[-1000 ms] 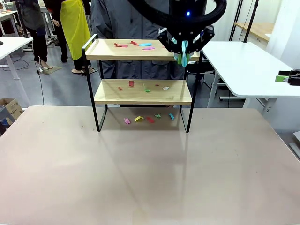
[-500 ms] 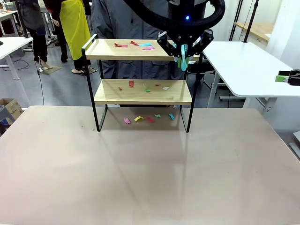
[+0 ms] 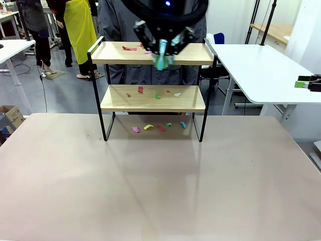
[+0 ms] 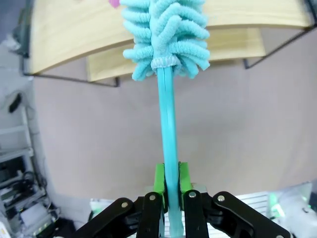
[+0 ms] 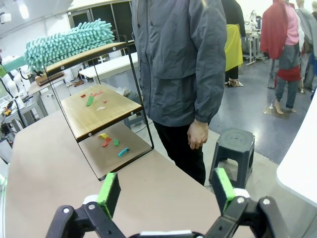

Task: Clean the shelf.
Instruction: Clean the specific section of the Shelf indicated by the human with the Duster.

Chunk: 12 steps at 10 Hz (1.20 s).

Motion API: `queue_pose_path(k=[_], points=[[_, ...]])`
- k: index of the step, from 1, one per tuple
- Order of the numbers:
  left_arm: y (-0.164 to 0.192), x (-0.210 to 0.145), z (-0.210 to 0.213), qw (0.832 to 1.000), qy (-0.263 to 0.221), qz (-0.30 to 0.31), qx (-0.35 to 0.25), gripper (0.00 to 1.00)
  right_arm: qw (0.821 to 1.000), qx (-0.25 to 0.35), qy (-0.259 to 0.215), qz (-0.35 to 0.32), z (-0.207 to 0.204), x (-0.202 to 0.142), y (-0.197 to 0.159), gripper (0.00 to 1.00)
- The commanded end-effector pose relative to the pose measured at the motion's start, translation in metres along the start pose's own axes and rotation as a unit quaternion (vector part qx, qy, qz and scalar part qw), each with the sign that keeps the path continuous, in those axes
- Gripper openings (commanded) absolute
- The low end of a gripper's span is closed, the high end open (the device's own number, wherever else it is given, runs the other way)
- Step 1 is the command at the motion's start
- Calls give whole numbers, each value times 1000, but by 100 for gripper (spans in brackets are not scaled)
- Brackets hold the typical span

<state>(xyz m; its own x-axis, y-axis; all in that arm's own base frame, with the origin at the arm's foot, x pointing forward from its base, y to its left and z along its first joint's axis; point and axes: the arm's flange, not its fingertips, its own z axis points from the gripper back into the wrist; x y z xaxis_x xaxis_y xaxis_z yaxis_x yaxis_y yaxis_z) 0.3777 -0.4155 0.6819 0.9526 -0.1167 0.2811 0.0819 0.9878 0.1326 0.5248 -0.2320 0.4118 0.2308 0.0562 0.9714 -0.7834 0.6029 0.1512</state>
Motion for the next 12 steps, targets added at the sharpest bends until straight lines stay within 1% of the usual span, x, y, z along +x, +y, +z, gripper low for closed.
queue_pose_path(k=[1, 3, 5, 7, 8, 9, 10, 11, 12], points=[[38, -7, 8, 1000, 20, -1, 20, 13, 1000, 1, 4, 2, -1, 2, 2, 100], [74, -10, 7, 998, 47, -10, 44, 13, 1000, 1, 4, 2, -1, 2, 2, 100], [108, -14, 10, 992, 40, 5, 120, 13, 1000, 1, 4, 2, -1, 2, 2, 100], [124, -26, 7, 978, 37, 4, 207, 13, 1000, 1, 4, 2, -1, 2, 2, 100], [127, -30, 7, 974, 29, 0, 223, 13, 1000, 1, 4, 2, -1, 2, 2, 100], [126, -36, 12, 977, 2, 2, 215, 13, 1000, 1, 4, 2, -1, 2, 2, 100], [119, -42, 21, 983, -40, -8, 177, 13, 1000, 1, 4, 2, -1, 2, 2, 100], [120, -26, 10, 979, 28, 5, 204, 13, 1000, 1, 4, 2, -1, 2, 2, 100], [120, -26, 10, 979, 28, 5, 204, 13, 1000, 1, 4, 2, -1, 2, 2, 100]])
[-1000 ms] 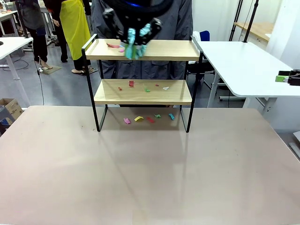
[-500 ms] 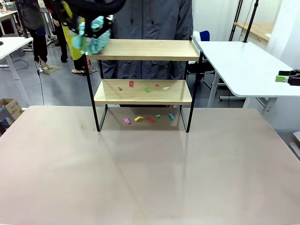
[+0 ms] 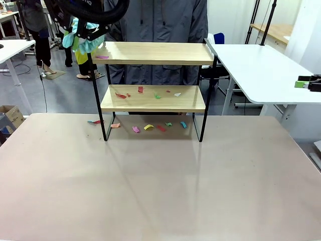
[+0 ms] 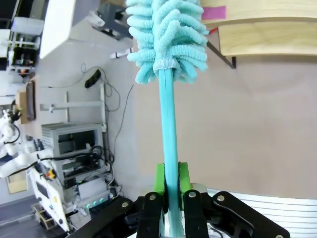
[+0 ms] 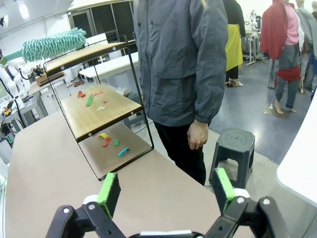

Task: Clean the shelf.
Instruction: Clean the specific section of the Shelf indicated by the human with the Duster.

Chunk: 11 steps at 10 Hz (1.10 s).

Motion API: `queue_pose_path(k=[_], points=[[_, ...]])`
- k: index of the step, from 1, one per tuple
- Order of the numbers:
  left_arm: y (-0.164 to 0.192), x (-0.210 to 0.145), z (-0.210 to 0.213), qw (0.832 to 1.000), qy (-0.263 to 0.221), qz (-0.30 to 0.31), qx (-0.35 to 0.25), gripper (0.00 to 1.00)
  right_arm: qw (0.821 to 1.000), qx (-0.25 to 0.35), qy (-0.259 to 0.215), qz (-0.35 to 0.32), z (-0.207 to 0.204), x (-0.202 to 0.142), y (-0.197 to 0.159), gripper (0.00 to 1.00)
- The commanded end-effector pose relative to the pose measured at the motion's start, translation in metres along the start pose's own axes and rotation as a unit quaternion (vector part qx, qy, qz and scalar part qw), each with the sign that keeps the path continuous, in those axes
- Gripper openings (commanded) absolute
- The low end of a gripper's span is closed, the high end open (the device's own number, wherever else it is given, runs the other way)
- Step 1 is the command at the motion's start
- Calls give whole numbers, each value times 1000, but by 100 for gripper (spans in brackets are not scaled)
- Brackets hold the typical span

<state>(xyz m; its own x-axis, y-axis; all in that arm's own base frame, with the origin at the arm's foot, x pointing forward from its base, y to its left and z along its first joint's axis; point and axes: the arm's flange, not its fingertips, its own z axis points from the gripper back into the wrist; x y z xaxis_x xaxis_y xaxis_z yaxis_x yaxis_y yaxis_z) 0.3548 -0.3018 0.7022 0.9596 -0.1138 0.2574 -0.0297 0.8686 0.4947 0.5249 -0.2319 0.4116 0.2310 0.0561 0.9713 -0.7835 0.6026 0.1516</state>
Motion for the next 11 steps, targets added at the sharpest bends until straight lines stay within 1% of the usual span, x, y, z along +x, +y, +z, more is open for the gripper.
queue_pose_path(k=[1, 2, 3, 5, 7, 8, 11], points=[[5, 4, -6, 1000, 17, 4, 5, 13, 1000, 1, 4, 3, -1, 2, 2, 100], [0, 0, 0, 1000, 0, 0, 0, 13, 1000, 1, 4, 3, -1, 2, 2, 100], [5, -4, 7, 999, -17, 1, -30, 13, 1000, 1, 4, 3, -1, 2, 2, 100], [23, -9, 16, 994, -38, -11, -101, 13, 1000, 1, 4, 3, -1, 2, 2, 100], [38, -18, 23, 984, -61, -18, -165, 13, 1000, 1, 4, 3, -1, 2, 2, 100], [40, -23, 24, 979, -68, -17, -192, 13, 1000, 1, 4, 3, -1, 2, 2, 100], [31, -28, 27, 966, -86, 23, -244, 13, 1000, 1, 4, 3, -1, 2, 2, 100]])
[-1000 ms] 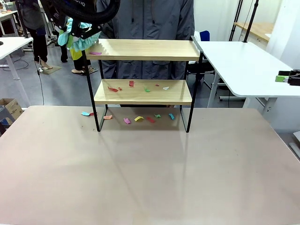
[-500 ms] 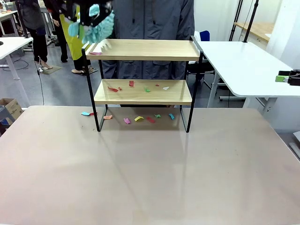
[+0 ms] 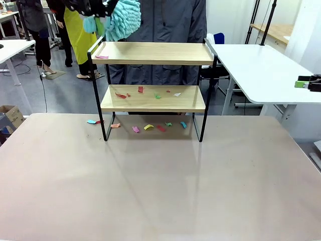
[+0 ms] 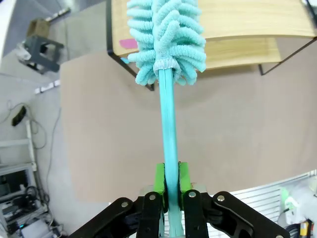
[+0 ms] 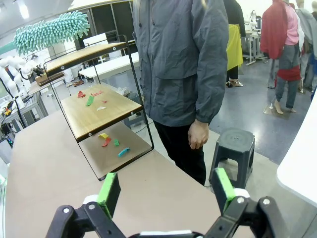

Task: Clean the shelf.
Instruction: Clean the specific section of the Shelf indicated by the human with the Duster.

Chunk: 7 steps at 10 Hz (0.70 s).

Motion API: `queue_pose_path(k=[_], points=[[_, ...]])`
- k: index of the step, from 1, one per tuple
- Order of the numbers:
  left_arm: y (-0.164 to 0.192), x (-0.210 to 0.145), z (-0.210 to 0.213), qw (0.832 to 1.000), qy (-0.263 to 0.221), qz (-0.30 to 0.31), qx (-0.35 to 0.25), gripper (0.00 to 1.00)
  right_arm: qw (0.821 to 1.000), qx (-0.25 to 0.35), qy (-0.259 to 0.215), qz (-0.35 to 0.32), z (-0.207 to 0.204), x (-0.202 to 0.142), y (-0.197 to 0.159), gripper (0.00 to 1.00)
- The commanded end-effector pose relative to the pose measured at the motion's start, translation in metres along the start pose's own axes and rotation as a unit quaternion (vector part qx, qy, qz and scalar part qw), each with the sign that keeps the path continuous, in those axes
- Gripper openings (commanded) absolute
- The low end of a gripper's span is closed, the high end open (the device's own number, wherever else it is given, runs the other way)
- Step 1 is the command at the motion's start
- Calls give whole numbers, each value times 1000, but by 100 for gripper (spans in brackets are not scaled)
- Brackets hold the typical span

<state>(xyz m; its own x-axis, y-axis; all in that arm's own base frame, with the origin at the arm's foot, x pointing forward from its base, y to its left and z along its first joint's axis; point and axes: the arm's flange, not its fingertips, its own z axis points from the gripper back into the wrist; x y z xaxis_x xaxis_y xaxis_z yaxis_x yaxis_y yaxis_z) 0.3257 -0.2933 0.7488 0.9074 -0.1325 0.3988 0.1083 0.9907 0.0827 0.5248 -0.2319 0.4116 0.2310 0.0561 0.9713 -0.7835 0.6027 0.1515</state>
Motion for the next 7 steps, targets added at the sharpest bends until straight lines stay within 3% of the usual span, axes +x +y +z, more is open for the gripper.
queue_pose_path(k=[1, 4, 7], points=[[0, -16, -17, 999, -25, 19, -28, 13, 1000, 1, 4, 2, -1, 2, 2, 100], [-5, -28, -44, 998, -43, 38, -37, 13, 1000, 1, 4, 2, -1, 2, 2, 100], [8, -37, -72, 998, -7, 50, -30, 13, 1000, 1, 4, 2, -1, 2, 2, 100]])
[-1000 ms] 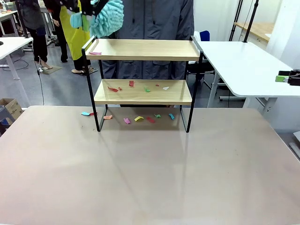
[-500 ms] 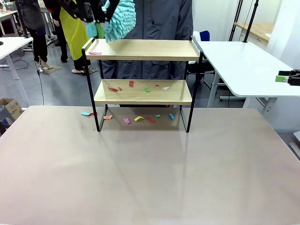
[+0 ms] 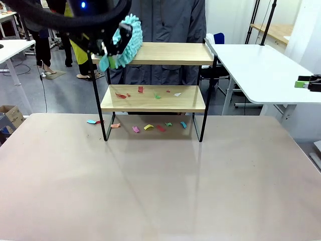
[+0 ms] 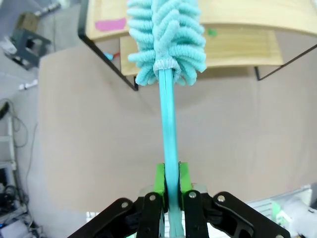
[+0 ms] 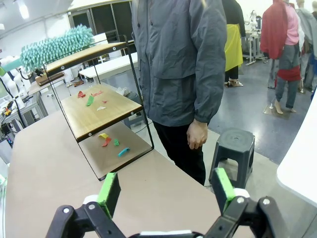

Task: Clean the shelf.
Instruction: Clean the specific section of the Shelf indicated by the human with the Duster.

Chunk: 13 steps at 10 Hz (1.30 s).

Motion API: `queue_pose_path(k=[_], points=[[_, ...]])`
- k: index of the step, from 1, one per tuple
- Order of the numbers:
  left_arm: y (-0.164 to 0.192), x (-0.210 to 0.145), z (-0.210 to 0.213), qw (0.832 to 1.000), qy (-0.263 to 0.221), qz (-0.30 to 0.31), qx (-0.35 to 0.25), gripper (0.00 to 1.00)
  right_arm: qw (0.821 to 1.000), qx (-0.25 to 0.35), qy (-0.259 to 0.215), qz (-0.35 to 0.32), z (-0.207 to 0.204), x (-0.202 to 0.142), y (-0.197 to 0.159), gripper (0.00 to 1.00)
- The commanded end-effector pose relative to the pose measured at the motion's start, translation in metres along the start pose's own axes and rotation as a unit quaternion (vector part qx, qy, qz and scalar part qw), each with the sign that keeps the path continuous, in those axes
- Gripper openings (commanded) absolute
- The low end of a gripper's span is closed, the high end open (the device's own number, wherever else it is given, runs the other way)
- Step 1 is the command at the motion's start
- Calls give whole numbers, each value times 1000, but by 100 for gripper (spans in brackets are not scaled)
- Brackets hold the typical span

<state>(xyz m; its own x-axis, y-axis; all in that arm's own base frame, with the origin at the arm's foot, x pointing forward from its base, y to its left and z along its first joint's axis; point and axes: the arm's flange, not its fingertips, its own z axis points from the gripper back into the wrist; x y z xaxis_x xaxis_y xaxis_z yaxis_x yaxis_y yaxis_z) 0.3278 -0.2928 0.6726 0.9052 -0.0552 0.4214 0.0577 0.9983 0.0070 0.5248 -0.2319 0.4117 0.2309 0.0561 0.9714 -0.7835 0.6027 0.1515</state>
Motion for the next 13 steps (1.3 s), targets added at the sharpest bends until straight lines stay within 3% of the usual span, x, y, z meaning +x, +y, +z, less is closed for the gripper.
queue_pose_path(k=[1, 4, 7, 9, 13], points=[[22, -7, -5, 1000, 17, 14, 1, 13, 1000, 1, 4, 2, -1, 2, 2, 100], [44, 3, -3, 997, 29, 36, 60, 13, 1000, 1, 4, 2, -1, 2, 2, 100], [50, 5, 10, 981, 1, 51, 189, 13, 1000, 1, 4, 2, -1, 2, 2, 100], [42, -1, 33, 982, -36, 30, 180, 13, 1000, 1, 4, 2, -1, 2, 2, 100], [37, -7, 60, 995, -55, -41, 70, 13, 1000, 1, 4, 2, -1, 2, 2, 100]])
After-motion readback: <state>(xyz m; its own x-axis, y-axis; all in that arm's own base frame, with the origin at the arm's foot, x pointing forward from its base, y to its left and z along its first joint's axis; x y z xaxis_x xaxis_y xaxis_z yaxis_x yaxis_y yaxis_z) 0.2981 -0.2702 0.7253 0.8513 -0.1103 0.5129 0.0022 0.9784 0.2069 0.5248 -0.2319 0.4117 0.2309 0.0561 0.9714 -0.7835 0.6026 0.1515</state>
